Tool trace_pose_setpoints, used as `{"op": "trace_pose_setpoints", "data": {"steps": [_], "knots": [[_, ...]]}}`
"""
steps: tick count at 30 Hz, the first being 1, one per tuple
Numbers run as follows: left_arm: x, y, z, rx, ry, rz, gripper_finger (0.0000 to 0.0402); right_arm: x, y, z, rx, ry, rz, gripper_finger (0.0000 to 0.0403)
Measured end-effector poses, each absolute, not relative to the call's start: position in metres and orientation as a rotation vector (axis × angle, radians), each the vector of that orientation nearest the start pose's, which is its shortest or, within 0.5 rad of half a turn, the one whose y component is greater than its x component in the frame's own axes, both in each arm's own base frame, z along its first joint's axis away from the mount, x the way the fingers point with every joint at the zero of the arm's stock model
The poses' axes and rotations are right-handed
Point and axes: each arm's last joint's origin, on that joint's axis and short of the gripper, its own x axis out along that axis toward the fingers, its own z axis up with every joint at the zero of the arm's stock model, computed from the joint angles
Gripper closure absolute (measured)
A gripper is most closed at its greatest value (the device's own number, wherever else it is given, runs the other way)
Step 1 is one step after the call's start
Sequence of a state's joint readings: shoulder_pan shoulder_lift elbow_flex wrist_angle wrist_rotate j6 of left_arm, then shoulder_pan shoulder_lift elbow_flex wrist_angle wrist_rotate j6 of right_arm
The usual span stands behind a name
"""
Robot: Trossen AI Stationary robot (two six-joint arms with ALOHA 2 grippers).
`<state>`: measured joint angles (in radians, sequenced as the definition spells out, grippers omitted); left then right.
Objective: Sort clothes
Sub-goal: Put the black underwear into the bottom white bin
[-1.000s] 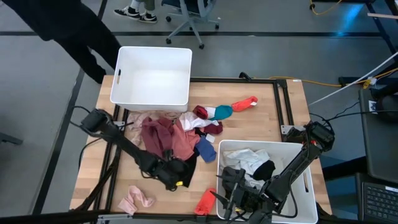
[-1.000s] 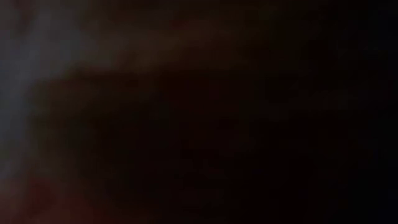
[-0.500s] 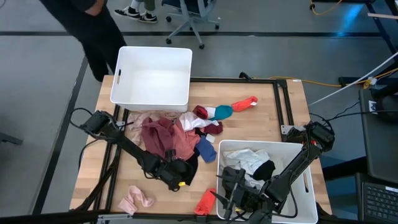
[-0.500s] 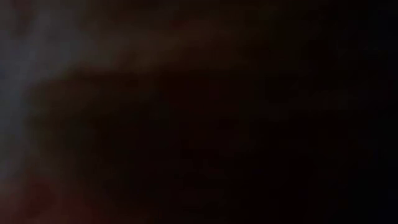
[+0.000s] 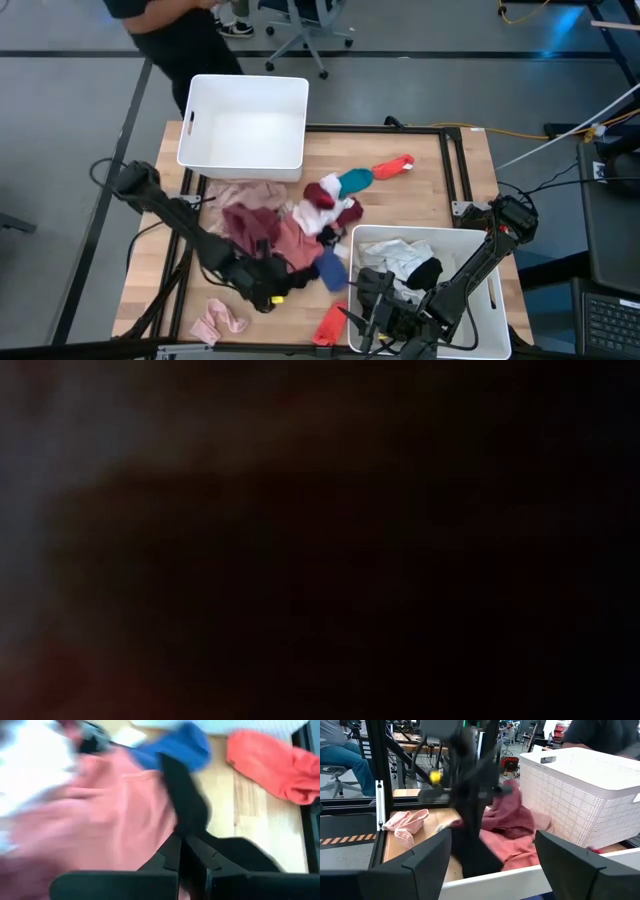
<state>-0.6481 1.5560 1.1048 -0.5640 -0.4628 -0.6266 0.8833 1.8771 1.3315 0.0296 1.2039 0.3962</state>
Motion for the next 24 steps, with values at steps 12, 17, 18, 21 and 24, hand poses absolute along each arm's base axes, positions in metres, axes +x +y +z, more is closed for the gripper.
{"op": "trace_pose_setpoints", "data": {"steps": [12, 17, 18, 21, 24], "knots": [[0.193, -0.125, 0.345, -0.072, 0.455, 0.174, 0.04, 0.282, 0.298, 0.242, -0.042, 0.176, -0.371, 0.0114], [0.176, -0.111, 0.369, -0.083, 0.336, 0.174, 0.0399, 0.285, 0.296, 0.243, -0.023, 0.165, -0.375, 0.0114], [0.174, -0.109, 0.373, -0.085, 0.311, 0.166, 0.04, 0.286, 0.296, 0.244, -0.018, 0.162, -0.373, 0.0114], [0.172, -0.109, 0.385, -0.074, 0.223, 0.131, 0.0398, 0.29, 0.294, 0.246, -0.037, 0.157, -0.378, 0.0114], [0.17, -0.114, 0.4, -0.017, 0.115, 0.062, 0.0396, 0.294, 0.292, 0.25, -0.058, 0.156, -0.385, 0.0114]]}}
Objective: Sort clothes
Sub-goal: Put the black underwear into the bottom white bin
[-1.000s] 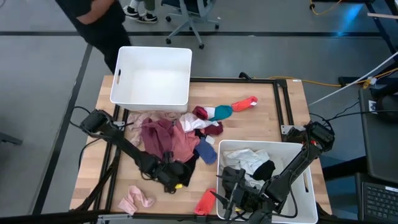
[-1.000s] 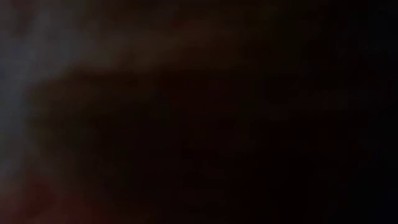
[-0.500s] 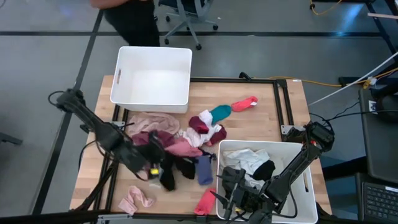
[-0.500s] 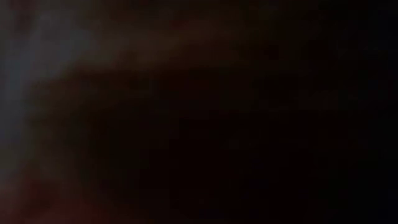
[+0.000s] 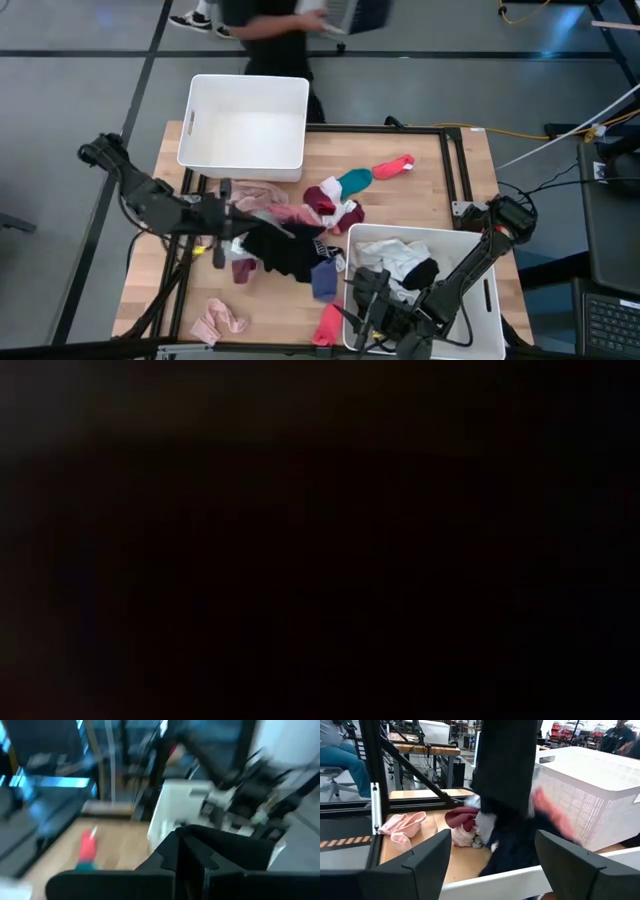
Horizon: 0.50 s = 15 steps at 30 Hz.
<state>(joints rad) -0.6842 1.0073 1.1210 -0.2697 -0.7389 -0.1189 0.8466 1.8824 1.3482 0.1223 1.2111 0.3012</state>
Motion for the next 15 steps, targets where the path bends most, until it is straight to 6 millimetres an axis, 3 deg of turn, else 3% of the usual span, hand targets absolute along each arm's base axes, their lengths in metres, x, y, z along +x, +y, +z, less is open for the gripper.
{"op": "trace_pose_setpoints", "data": {"steps": [6, 15], "knots": [[0.167, -0.119, 0.418, 0.08, -0.032, 0.022, 0.0399, 0.305, 0.288, 0.267, -0.12, 0.151, -0.404, 0.0114], [0.167, -0.12, 0.421, 0.083, -0.059, -0.01, 0.0399, 0.314, 0.288, 0.314, -0.267, 0.126, -0.481, 0.0114]]}}
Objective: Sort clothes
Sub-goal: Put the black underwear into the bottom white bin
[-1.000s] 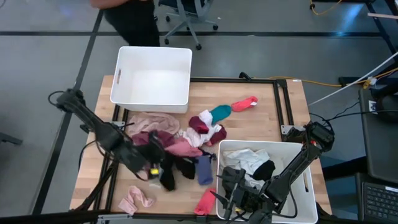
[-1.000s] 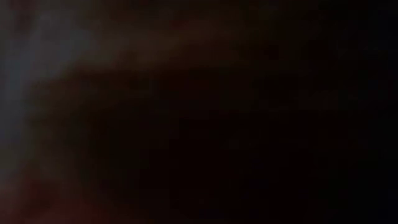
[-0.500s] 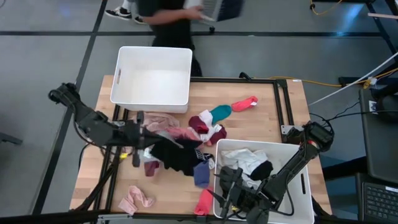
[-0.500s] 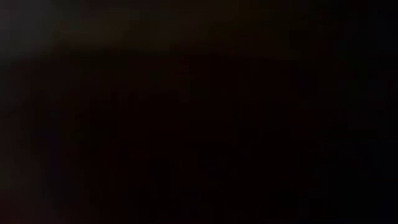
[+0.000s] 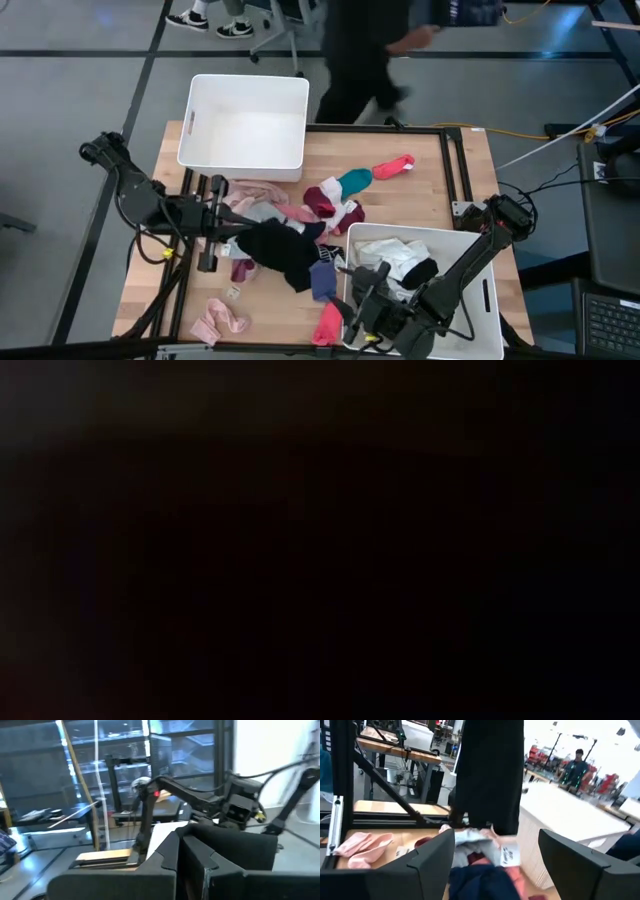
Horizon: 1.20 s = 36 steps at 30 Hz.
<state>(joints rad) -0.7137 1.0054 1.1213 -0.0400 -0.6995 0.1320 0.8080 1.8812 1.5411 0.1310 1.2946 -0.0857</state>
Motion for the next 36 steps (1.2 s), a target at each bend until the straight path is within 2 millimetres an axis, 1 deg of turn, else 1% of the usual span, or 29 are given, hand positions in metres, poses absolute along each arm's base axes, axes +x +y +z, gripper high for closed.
{"op": "trace_pose_setpoints", "data": {"steps": [2, 4, 8, 12, 16, 19, 24, 29, 32, 36], "knots": [[0.167, -0.122, 0.421, 0.073, -0.062, -0.057, 0.0397, 0.318, 0.286, 0.322, -0.281, 0.125, -0.482, 0.0114], [0.17, -0.125, 0.419, 0.075, -0.056, -0.078, 0.0396, 0.326, 0.279, 0.326, -0.293, 0.127, -0.448, 0.0114], [0.178, -0.132, 0.413, 0.095, -0.033, -0.108, 0.0399, 0.349, 0.257, 0.328, -0.281, 0.132, -0.363, 0.0114], [0.186, -0.141, 0.407, 0.137, -0.027, -0.178, 0.0396, 0.37, 0.234, 0.33, -0.219, 0.112, -0.284, 0.0114], [0.193, -0.149, 0.401, 0.161, -0.018, -0.221, 0.0399, 0.384, 0.221, 0.338, -0.152, 0.039, -0.102, 0.0114], [0.197, -0.152, 0.398, 0.169, -0.007, -0.22, 0.0399, 0.39, 0.214, 0.343, -0.096, -0.01, 0.021, 0.0114], [0.199, -0.154, 0.397, 0.187, -0.014, -0.22, 0.0397, 0.398, 0.204, 0.343, -0.009, -0.011, 0.186, 0.0114], [0.201, -0.152, 0.396, 0.188, -0.012, -0.21, 0.0398, 0.401, 0.201, 0.343, 0.003, -0.016, 0.224, 0.0115], [0.202, -0.151, 0.396, 0.188, -0.011, -0.202, 0.0396, 0.403, 0.197, 0.343, 0.003, -0.016, 0.214, 0.0134], [0.203, -0.15, 0.396, 0.188, -0.011, -0.199, 0.0399, 0.405, 0.193, 0.343, 0.013, -0.026, 0.208, 0.018]]}}
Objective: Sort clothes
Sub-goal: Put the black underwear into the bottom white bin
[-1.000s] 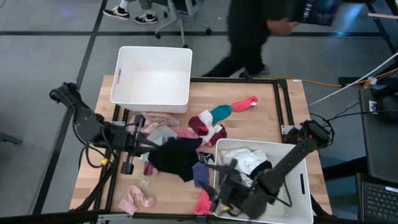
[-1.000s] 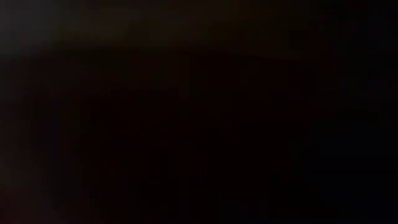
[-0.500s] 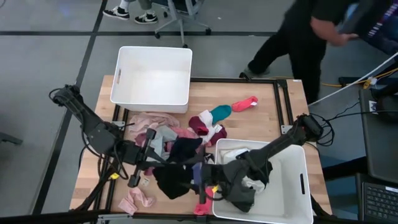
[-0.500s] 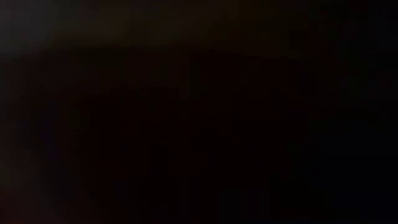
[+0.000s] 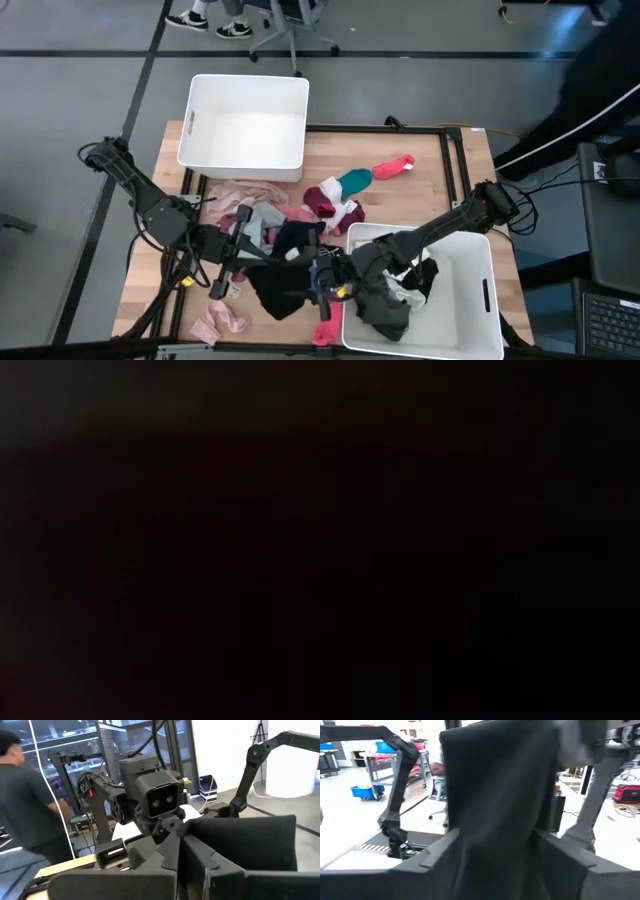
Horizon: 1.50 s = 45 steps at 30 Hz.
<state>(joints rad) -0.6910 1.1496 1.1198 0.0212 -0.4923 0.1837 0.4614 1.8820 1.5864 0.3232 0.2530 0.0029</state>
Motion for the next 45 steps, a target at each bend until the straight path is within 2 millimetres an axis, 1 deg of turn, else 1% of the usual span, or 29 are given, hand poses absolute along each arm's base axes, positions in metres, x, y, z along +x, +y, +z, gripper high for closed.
{"op": "trace_pose_setpoints", "data": {"steps": [4, 9, 11, 14, 15, 16, 20, 23, 26, 29, 33, 37, 40, 43, 45], "knots": [[0.203, -0.151, 0.397, 0.186, -0.015, -0.216, 0.0396, 0.407, 0.187, 0.344, 0.007, -0.028, 0.15, 0.0223], [0.203, -0.151, 0.398, 0.174, -0.033, -0.222, 0.0395, 0.41, 0.182, 0.343, 0.008, -0.027, 0.136, 0.0279], [0.203, -0.151, 0.398, 0.175, -0.032, -0.222, 0.0395, 0.41, 0.182, 0.343, 0.002, -0.021, 0.135, 0.0313], [0.204, -0.151, 0.398, 0.162, -0.028, -0.223, 0.0394, 0.41, 0.182, 0.342, -0.023, -0.017, 0.134, 0.0377], [0.204, -0.152, 0.397, 0.163, -0.027, -0.223, 0.0394, 0.41, 0.182, 0.342, -0.028, -0.018, 0.134, 0.0389], [0.204, -0.152, 0.397, 0.164, -0.025, -0.223, 0.0394, 0.41, 0.182, 0.342, -0.031, -0.018, 0.135, 0.0392], [0.204, -0.152, 0.397, 0.152, -0.025, -0.223, 0.0392, 0.409, 0.183, 0.342, -0.032, -0.019, 0.135, 0.0381], [0.203, -0.151, 0.398, 0.105, -0.022, -0.223, 0.0372, 0.404, 0.184, 0.348, -0.048, -0.016, 0.137, 0.0394], [0.2, -0.149, 0.399, 0.094, -0.013, -0.216, 0.0333, 0.389, 0.188, 0.364, -0.083, -0.033, 0.087, 0.0393], [0.195, -0.144, 0.397, 0.139, 0.023, -0.217, 0.029, 0.367, 0.195, 0.381, -0.127, -0.023, 0.029, 0.0389], [0.191, -0.141, 0.391, 0.161, 0.105, -0.218, 0.0257, 0.332, 0.205, 0.399, -0.16, 0.031, -0.039, 0.0398], [0.188, -0.139, 0.38, 0.141, 0.214, -0.212, 0.025, 0.293, 0.214, 0.418, -0.149, 0.053, -0.107, 0.0393], [0.189, -0.139, 0.37, 0.132, 0.301, -0.198, 0.0254, 0.265, 0.219, 0.427, -0.119, 0.073, -0.134, 0.0391], [0.19, -0.14, 0.362, 0.105, 0.368, -0.183, 0.0257, 0.236, 0.224, 0.434, -0.058, 0.096, -0.118, 0.039], [0.192, -0.142, 0.358, 0.094, 0.4, -0.175, 0.0258, 0.216, 0.227, 0.439, -0.008, 0.111, -0.075, 0.039]]}}
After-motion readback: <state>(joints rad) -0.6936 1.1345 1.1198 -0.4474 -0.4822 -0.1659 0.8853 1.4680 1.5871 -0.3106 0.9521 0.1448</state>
